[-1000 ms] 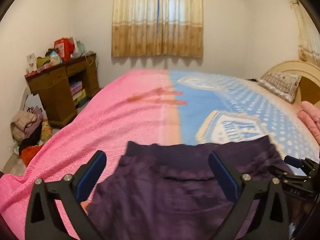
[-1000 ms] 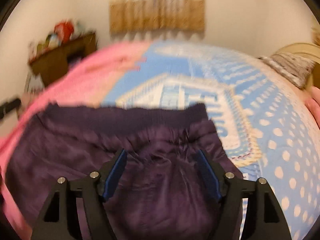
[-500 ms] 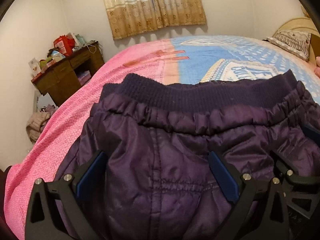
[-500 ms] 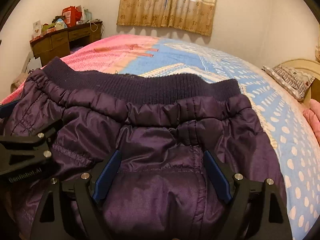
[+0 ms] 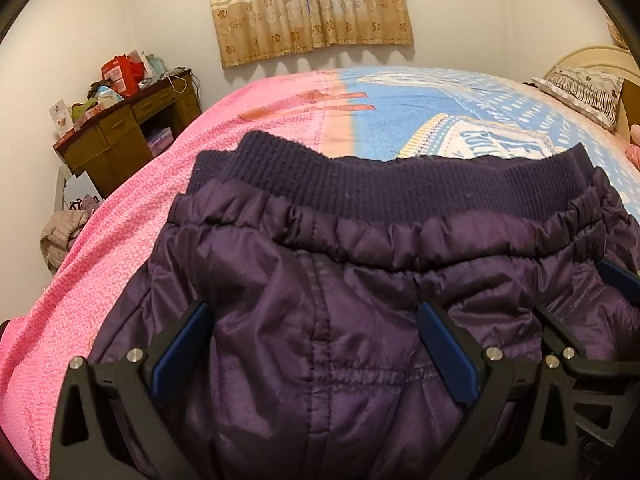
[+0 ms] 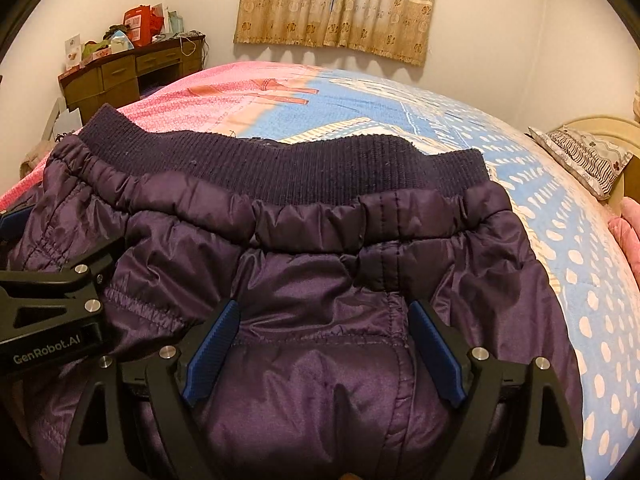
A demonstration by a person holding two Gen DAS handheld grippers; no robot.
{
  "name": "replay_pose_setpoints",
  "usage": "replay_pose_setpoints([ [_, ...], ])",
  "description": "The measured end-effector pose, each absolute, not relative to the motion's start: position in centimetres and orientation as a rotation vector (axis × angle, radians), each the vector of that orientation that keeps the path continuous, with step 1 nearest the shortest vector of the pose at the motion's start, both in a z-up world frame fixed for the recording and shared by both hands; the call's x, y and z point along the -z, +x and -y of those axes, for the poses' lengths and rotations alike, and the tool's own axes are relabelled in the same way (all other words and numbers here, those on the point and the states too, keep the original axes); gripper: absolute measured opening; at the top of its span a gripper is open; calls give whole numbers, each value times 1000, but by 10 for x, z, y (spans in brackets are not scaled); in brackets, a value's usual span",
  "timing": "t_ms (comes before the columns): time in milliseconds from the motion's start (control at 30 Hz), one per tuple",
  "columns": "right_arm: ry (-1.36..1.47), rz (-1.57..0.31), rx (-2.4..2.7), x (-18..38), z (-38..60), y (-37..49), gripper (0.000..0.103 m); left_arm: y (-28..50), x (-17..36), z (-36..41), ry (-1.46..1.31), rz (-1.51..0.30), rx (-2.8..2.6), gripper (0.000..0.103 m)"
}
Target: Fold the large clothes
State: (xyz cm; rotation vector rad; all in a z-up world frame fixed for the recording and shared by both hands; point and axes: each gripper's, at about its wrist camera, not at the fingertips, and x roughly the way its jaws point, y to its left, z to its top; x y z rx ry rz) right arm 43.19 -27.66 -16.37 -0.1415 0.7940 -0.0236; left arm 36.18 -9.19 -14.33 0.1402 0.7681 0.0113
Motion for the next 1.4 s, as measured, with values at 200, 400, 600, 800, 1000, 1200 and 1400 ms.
replay_pose_setpoints([
  [200,-141,-796,26,165,277,433,88,360,144,96,148,-761,-16,103],
  [400,-146,-797,29,166,275,436,88,360,145,96,149,-760,-18,103],
  [600,-147,-795,30,167,275,436,88,356,140,95,158,-765,-6,103],
  [800,-146,-790,31,166,274,436,88,317,107,68,141,-705,46,103],
  [1000,-143,-784,30,167,275,432,88,289,95,-15,-12,-714,24,103],
  [1200,-146,-779,33,166,275,432,88,294,148,-69,-388,-884,133,103],
  [1400,-150,-767,38,166,275,427,88,307,173,-74,-654,-882,282,103],
])
